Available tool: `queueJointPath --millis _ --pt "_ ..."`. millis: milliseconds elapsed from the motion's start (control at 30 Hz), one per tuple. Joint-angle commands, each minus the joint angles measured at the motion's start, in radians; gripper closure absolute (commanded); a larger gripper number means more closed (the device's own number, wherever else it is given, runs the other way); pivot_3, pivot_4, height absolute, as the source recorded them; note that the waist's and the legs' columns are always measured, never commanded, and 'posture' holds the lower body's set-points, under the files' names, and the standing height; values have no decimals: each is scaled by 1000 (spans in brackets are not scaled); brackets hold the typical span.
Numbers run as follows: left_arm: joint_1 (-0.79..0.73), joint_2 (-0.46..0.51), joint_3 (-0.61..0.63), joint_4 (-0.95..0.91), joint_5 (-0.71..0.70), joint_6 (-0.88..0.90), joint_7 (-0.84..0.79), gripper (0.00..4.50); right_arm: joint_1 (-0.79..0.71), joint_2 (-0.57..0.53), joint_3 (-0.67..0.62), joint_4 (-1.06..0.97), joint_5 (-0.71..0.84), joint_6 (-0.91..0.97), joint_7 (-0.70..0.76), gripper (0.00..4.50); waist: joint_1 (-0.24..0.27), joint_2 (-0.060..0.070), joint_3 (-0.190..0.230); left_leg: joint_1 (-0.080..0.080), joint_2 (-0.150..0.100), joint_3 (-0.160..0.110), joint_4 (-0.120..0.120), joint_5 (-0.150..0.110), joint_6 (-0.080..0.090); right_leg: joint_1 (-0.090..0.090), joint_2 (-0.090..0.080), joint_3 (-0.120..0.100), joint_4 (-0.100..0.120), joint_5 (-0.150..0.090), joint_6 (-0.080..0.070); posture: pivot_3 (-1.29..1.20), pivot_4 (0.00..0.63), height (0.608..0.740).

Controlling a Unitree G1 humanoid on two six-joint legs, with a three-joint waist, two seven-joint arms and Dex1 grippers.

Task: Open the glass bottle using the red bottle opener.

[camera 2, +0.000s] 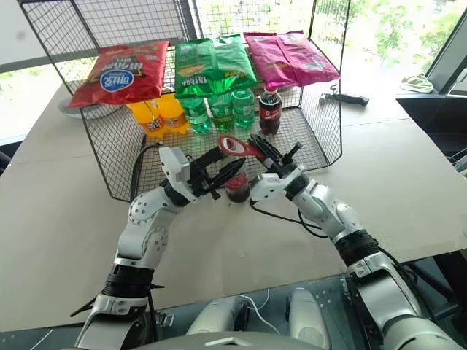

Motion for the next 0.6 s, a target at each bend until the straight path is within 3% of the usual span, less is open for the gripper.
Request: queueJointPath --millis 33,367,600 --pt "5 3 -9 18 19 6 11 2558 -10 25 99 24 -31 -84 17 4500 0 0 0 0 0 0 0 0 0 0 0 0 0 0 0 0 150 740" --pt "10 1 -13 21 20 4 9 2558 -18 69 107 108 33 -140 52 4500 -3 0 0 1 1 0 -1 0 0 0 1 1 0 0 0 0 150 740" --pt "6 3 -11 26 22 5 12 2558 -61 36 117 71 -61 -124 26 4500 -3 0 0 1 1 1 -1 0 0 0 1 2 0 0 0 0 150 740"
